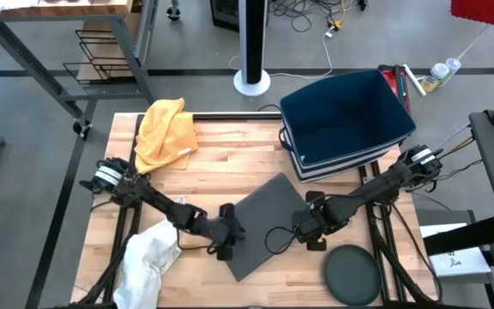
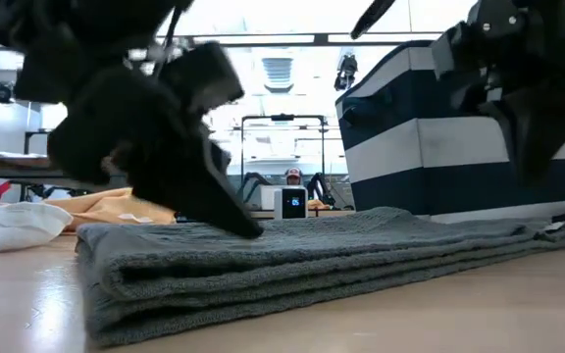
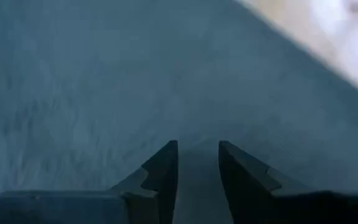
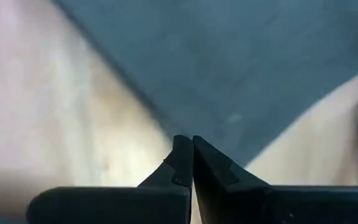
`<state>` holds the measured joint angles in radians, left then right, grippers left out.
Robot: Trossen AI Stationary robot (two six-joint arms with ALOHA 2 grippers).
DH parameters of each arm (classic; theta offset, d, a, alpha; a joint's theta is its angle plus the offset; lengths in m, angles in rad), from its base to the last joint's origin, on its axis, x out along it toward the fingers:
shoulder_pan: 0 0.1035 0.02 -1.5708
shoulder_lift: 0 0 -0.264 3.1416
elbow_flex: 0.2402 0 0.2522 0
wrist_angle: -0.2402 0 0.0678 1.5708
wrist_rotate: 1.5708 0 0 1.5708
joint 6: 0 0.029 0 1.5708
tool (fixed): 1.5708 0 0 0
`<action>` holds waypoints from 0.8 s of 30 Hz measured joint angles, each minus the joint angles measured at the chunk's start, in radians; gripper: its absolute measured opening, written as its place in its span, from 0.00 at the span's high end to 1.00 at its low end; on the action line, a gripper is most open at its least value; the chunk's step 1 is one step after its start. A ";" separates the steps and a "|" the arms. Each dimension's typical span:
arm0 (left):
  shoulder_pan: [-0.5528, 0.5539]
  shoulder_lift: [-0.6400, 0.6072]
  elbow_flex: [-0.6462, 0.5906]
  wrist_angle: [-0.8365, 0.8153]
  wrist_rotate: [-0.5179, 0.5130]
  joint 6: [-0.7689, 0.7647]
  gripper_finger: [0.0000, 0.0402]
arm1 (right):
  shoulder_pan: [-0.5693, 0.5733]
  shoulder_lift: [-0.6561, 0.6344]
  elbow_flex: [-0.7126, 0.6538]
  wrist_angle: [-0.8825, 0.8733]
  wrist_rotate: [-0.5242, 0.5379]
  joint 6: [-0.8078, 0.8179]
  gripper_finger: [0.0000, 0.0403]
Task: Fold kitchen towel into neat rectangle
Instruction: Fold the gray towel
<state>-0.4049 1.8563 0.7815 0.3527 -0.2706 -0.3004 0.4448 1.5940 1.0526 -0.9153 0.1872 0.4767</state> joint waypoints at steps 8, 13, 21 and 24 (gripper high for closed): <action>-0.003 -0.001 -0.135 0.196 -0.002 -0.081 0.77 | -0.045 0.048 -0.119 0.065 0.021 -0.023 1.00; -0.003 -0.002 -0.170 0.217 -0.018 -0.106 0.76 | -0.031 0.052 -0.115 0.058 -0.103 0.002 1.00; -0.003 -0.001 -0.172 0.214 -0.023 -0.103 0.77 | 0.004 -0.016 -0.037 0.076 -0.090 -0.030 1.00; -0.004 0.000 -0.168 0.210 -0.023 -0.102 0.76 | 0.003 -0.022 -0.046 0.087 0.014 -0.020 1.00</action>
<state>-0.4088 1.8561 0.6136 0.5626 -0.2935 -0.4023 0.4477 1.5719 1.0070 -0.8285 0.2012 0.4565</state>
